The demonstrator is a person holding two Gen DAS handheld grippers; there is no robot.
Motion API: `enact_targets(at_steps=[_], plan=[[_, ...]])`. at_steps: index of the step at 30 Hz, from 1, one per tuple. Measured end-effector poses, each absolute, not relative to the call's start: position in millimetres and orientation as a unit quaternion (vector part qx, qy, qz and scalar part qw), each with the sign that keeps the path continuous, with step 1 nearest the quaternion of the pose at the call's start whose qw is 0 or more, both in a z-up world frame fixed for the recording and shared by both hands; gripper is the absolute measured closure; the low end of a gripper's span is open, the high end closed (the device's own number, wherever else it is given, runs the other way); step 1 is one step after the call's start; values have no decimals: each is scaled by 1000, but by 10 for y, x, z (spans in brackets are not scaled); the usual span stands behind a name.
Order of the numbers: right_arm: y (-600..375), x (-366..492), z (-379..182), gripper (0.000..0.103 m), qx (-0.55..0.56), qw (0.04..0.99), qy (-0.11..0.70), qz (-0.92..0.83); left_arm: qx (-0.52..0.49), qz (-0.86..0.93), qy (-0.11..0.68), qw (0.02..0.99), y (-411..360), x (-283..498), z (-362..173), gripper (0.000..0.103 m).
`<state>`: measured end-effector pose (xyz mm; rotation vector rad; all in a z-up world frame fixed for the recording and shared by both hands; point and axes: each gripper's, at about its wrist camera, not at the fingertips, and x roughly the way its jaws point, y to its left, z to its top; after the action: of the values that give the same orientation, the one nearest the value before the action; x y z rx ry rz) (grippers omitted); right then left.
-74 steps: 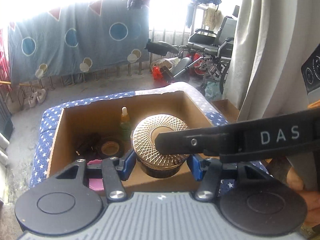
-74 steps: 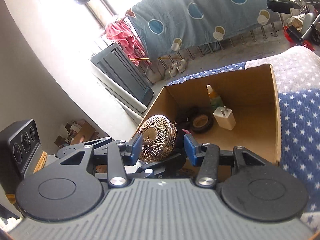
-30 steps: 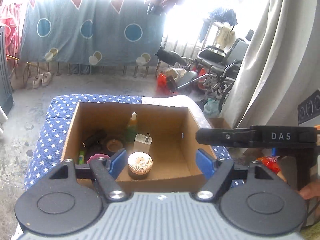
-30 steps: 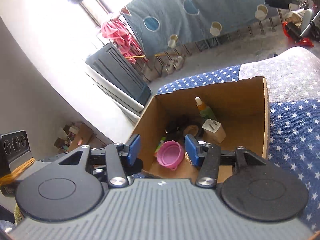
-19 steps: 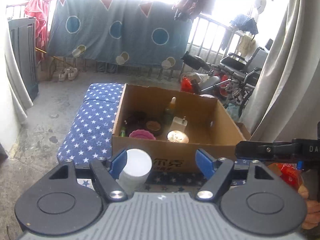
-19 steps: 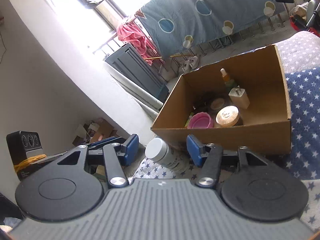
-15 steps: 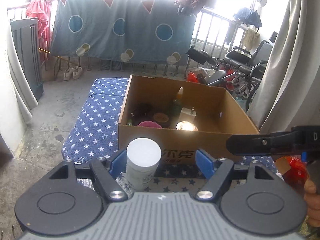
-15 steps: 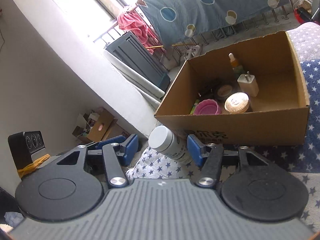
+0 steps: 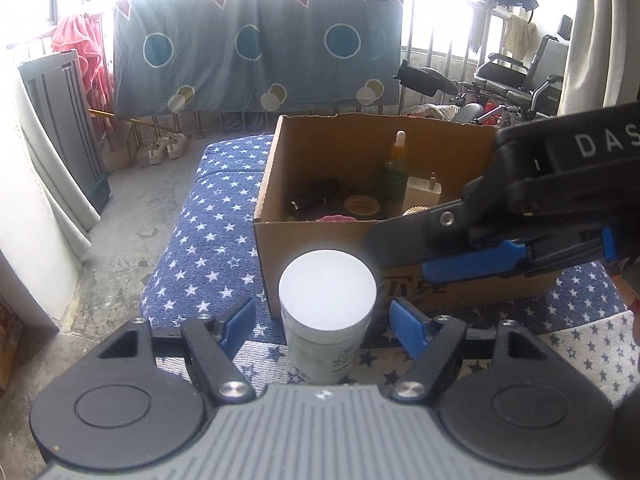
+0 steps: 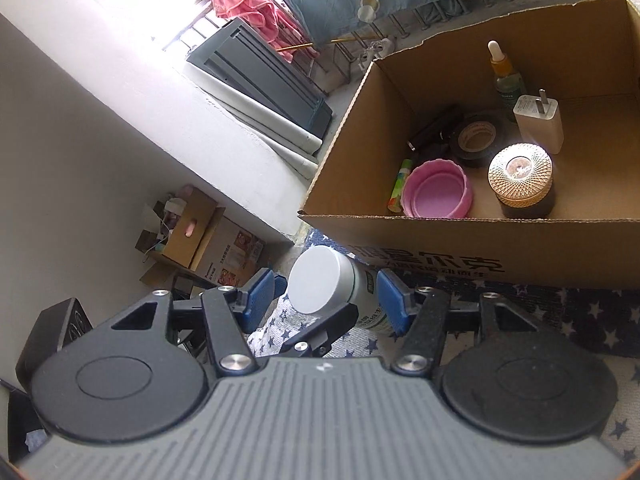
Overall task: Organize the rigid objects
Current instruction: 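Move the right gripper down to the white pill bottle, then grasp the white pill bottle with the right gripper and lift it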
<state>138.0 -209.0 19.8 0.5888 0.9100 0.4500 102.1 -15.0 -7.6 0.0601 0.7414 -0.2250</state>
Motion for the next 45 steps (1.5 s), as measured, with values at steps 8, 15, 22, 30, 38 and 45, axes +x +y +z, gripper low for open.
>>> enact_targets(at_steps=[8,15,22,30,38,45], plan=[[-2036,1525,58,46,284,824,441,215,32,-114,373,920,-173,1068,-136,42],[-1990,1574,-33,50,288,817,449,220,33,-110,372,921,-193,1067,-145,49],[-1969,1571,-46,58,282,819,449,219,34,-108,369,922,-201,1056,-146,49],[-1999,1489,30,59,279,825,440,217,37,-112,359,926,-228,1004,-97,49],[-2127,1241,147,59,277,838,425,203,40,-140,344,928,-336,873,-33,49],[-2398,819,241,57,276,859,401,158,49,-192,335,921,-649,727,-11,49]])
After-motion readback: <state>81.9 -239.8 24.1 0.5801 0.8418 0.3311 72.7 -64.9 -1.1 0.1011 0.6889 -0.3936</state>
